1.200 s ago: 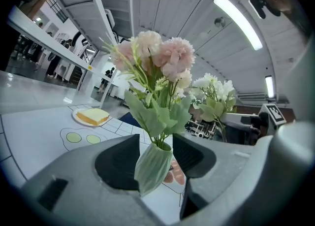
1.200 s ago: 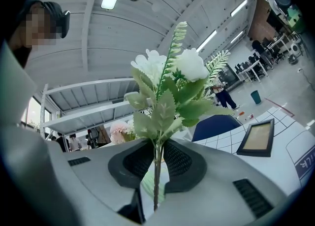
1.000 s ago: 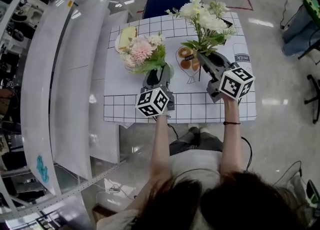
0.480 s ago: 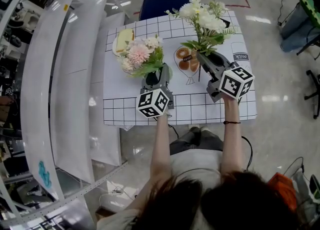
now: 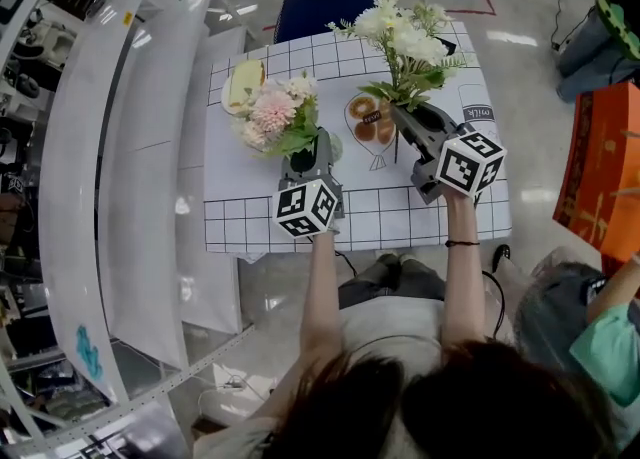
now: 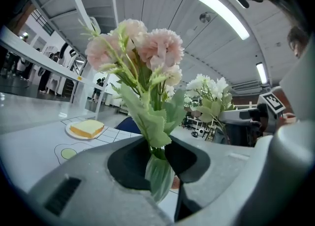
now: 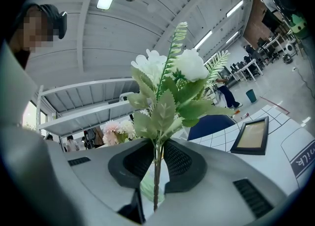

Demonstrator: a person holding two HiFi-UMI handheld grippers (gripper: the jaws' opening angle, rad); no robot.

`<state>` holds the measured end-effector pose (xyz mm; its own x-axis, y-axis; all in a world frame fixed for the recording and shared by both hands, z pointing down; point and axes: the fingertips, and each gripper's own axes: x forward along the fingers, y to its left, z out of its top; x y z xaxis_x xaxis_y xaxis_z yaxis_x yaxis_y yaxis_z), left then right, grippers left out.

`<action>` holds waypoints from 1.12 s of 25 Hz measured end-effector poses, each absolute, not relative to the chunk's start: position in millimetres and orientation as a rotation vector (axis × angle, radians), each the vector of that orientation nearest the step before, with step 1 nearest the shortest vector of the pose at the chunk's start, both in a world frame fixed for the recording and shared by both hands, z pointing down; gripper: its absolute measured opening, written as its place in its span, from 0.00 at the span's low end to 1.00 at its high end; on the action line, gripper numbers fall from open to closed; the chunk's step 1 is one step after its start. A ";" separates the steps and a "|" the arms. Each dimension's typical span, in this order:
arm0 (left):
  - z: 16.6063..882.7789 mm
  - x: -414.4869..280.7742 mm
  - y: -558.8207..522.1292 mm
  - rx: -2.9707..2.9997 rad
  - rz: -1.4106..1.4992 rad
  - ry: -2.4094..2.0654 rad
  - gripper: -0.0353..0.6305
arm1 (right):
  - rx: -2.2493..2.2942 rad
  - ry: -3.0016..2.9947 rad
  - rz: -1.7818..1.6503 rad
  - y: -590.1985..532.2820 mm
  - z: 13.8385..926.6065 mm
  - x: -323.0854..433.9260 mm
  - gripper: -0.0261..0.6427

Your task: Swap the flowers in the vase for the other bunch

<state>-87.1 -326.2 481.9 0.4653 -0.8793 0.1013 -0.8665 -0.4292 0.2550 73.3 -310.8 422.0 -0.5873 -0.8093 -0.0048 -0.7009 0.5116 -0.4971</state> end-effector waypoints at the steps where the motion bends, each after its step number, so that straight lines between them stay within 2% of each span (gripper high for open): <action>1: 481.9 -87.3 -326.0 2.447 -0.067 -1.493 0.19 | -1.280 2.518 -0.668 -310.7 422.4 72.5 0.12; 28: 457.6 -95.2 -328.3 2.469 -0.101 -1.396 0.16 | -1.265 2.521 -0.633 -308.1 413.0 59.7 0.12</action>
